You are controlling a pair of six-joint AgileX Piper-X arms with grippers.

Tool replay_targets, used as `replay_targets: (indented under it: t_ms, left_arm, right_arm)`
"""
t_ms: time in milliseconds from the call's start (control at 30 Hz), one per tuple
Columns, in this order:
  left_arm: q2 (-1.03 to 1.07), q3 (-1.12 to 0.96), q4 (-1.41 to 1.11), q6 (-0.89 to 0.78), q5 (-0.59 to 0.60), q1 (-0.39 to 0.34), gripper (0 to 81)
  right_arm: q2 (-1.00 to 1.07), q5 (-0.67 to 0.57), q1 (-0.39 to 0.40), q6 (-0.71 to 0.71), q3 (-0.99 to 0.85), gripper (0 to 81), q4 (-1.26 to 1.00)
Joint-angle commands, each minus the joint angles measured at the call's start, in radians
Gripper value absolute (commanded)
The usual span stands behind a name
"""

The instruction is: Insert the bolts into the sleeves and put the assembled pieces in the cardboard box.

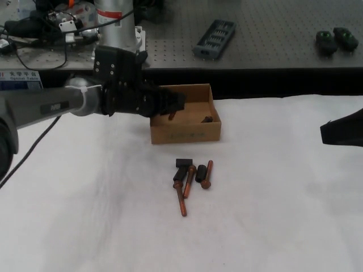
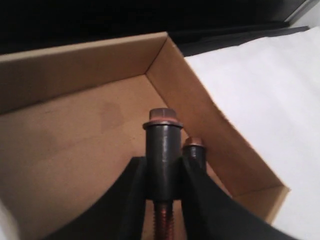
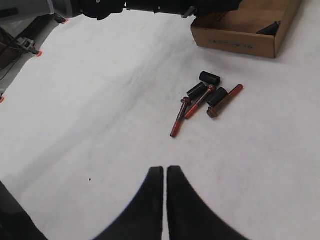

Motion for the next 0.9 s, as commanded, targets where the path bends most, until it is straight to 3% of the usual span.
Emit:
replay_targets:
  t_ms: [0, 100, 167, 267, 433, 500, 600, 700, 867]
  left_arm:
    - [0.009, -0.030, 0.035, 0.030, -0.057, 0.002, 20.9]
    - [0.009, -0.030, 0.043, 0.030, -0.057, 0.002, 35.6]
    - [0.009, -0.030, 0.043, 0.007, -0.057, 0.002, 37.2]
    - [0.009, -0.030, 0.043, 0.003, -0.039, 0.002, 34.1]
    - [-0.008, -0.030, 0.043, -0.001, 0.088, -0.002, 24.8]
    - [-0.025, -0.030, 0.051, -0.020, 0.148, -0.004, 16.7]
    - [-0.069, -0.030, 0.152, -0.068, 0.130, -0.004, 1.2]
    - [-0.124, -0.030, 0.327, -0.030, 0.079, -0.002, 0.7]
    - [-0.227, -0.030, 0.624, 0.174, -0.008, -0.002, 0.7]
  right_arm:
    - [-0.009, -0.002, -0.005, -0.008, -0.006, 2.8, 0.005]
    - [-0.009, -0.002, -0.005, -0.008, -0.006, 2.8, 0.005]
    - [-0.009, -0.002, -0.005, -0.008, -0.006, 2.8, 0.005]
    - [-0.009, -0.002, -0.005, -0.008, -0.006, 2.8, 0.005]
    - [-0.009, -0.003, -0.005, -0.008, -0.006, 2.8, 0.007]
    - [-0.009, -0.003, -0.005, -0.008, -0.006, 2.8, 0.007]
    - [-0.009, -0.003, -0.005, -0.008, -0.006, 2.8, 0.007]
    - [-0.009, -0.003, -0.005, -0.008, -0.006, 2.8, 0.007]
    - [-0.009, -0.003, -0.005, -0.008, -0.006, 2.8, 0.019]
